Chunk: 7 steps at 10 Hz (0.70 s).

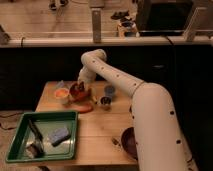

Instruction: Place grapes in red bowl

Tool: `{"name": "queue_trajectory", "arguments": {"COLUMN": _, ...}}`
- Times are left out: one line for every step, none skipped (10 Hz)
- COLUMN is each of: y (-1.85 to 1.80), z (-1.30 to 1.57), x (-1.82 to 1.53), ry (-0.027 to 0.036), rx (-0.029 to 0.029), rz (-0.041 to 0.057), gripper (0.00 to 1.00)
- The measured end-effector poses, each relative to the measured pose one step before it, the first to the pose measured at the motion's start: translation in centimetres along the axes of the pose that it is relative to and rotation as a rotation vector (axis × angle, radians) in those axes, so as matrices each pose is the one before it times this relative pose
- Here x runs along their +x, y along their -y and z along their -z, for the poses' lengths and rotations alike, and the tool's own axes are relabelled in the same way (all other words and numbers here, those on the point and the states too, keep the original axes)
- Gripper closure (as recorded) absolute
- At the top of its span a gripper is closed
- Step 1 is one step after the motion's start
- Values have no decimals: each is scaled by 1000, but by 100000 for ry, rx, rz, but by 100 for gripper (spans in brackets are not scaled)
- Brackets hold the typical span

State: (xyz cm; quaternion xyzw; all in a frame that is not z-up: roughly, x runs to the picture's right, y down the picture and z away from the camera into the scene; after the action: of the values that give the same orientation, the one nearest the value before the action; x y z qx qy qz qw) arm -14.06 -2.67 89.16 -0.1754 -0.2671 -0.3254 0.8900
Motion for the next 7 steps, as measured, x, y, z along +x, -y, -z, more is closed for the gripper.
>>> {"name": "queue_trajectory", "arguments": {"y": 83, "z": -32, "x": -108, "ry": 211, "rx": 83, "rz": 295, "gripper": 26}}
{"name": "queue_trajectory", "arguments": {"y": 7, "z": 2, "x": 14, "ry": 91, "rx": 56, "rz": 131, "gripper": 21}}
{"name": "queue_trajectory", "arguments": {"y": -40, "z": -13, "x": 55, "ry": 71, "rx": 2, "rz": -5, "gripper": 20}}
{"name": "queue_trajectory", "arguments": {"y": 49, "z": 26, "x": 7, "ry": 69, "rx": 75, "rz": 33, "gripper": 20}}
{"name": "queue_trajectory", "arguments": {"y": 18, "z": -39, "x": -21, "ry": 143, "rx": 3, "rz": -20, "gripper": 20}}
{"name": "queue_trajectory", "arguments": {"y": 41, "z": -13, "x": -46, "ry": 214, "rx": 251, "rz": -102, "gripper": 20}}
{"name": "queue_trajectory", "arguments": {"y": -6, "z": 42, "x": 64, "ry": 90, "rx": 328, "rz": -227, "gripper": 20}}
